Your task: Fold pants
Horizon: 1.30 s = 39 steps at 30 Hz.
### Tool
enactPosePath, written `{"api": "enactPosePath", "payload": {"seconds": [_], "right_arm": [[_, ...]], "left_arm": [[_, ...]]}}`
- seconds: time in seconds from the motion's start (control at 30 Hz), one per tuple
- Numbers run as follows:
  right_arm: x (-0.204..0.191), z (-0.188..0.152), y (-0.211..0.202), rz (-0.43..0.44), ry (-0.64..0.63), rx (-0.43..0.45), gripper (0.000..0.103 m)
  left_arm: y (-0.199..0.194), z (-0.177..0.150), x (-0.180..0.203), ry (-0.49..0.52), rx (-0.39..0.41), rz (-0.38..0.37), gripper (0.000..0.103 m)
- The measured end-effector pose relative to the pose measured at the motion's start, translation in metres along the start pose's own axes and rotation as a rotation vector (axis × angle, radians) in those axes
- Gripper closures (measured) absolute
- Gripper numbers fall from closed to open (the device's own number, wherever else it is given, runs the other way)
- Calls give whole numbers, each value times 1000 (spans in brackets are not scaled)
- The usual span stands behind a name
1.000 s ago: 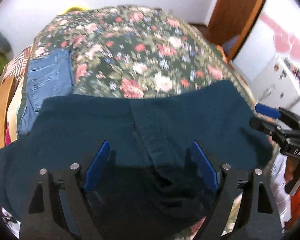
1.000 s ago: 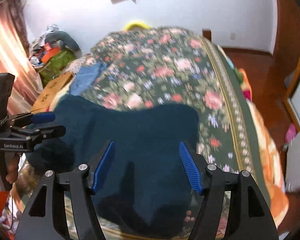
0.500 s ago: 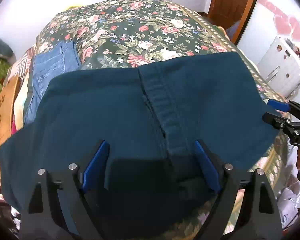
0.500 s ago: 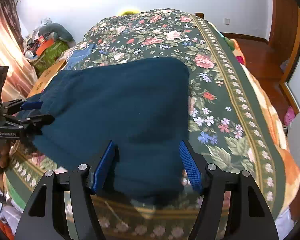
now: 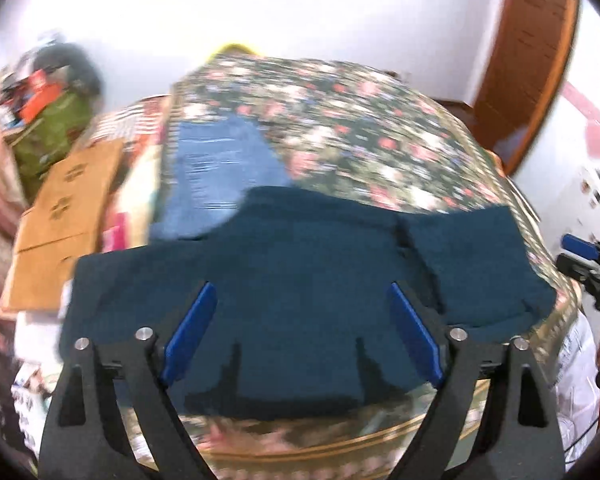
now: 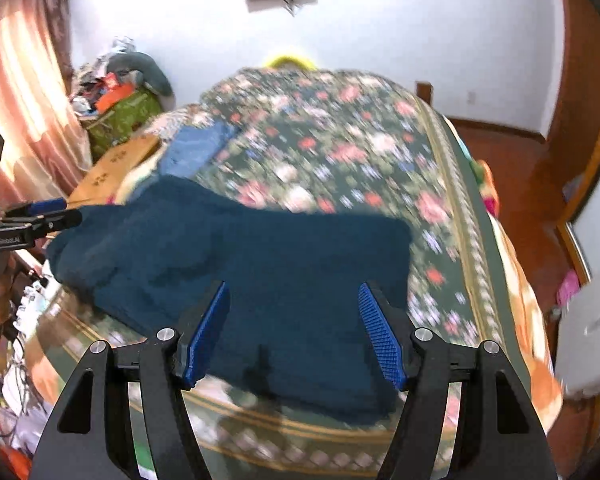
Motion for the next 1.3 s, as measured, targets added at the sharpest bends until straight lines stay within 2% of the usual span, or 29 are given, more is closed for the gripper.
{"api": "enactPosePath", "payload": {"seconds": [0.13, 0.27, 0.4, 0.43, 0.6, 0.7, 0.73, 0.8, 0.83, 0.93, 1.03, 1.1, 1.17, 1.2, 1.23, 1.27, 1.3], "right_arm": [[-46, 9, 13, 77, -37, 6, 40], [-84, 4, 35, 117, -85, -27, 40], [-112, -12, 64, 143, -108, -107, 40], [-118, -21, 76, 158, -102, -157, 40], [-125, -49, 109, 160, -75, -287, 37], [-130, -53, 110, 151, -105, -272, 30], [-130, -53, 110, 147, -114, -273, 30], [-130, -54, 109, 142, -128, -274, 30], [-130, -54, 109, 143, -129, -274, 30], [-129, -53, 108, 155, -110, -272, 29], [-130, -53, 110, 162, -104, -271, 29], [-131, -53, 109, 165, -109, -270, 29], [-131, -53, 109, 168, -111, -269, 29], [-131, -53, 109, 171, -109, -270, 29], [-131, -52, 109, 171, -109, -270, 30], [-130, -52, 109, 170, -106, -270, 30], [-129, -51, 108, 165, -102, -270, 31]], "left_arm": [[-13, -29, -62, -117, -13, 86, 6], [-12, -70, -113, -279, -78, 101, 5], [4, -119, -144, -453, -143, 30, 5], [10, -130, -148, -494, -160, 8, 5], [44, -173, -140, -629, -231, -145, 5], [67, -188, -126, -701, -266, -274, 5], [76, -189, -117, -727, -271, -350, 5], [85, -184, -106, -768, -253, -467, 5], [90, -181, -103, -780, -239, -501, 5], [105, -169, -105, -758, -214, -502, 5], [118, -159, -116, -805, -205, -487, 5], [120, -153, -126, -821, -177, -451, 10], [124, -147, -136, -811, -163, -375, 34], [126, -146, -141, -804, -156, -350, 42], [127, -144, -143, -793, -153, -317, 59], [128, -143, -146, -790, -155, -299, 72], [127, -140, -146, -788, -149, -288, 74]]}}
Point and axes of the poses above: each gripper's, at about its wrist camera, not at the fingertips, and y roughly the way its jaws point, x to its right, z to its top, the point moved 9 cm from there along y, roughly the way its jaws point, and after that the axes turned 14 degrees about y, right-handed, at the moved point
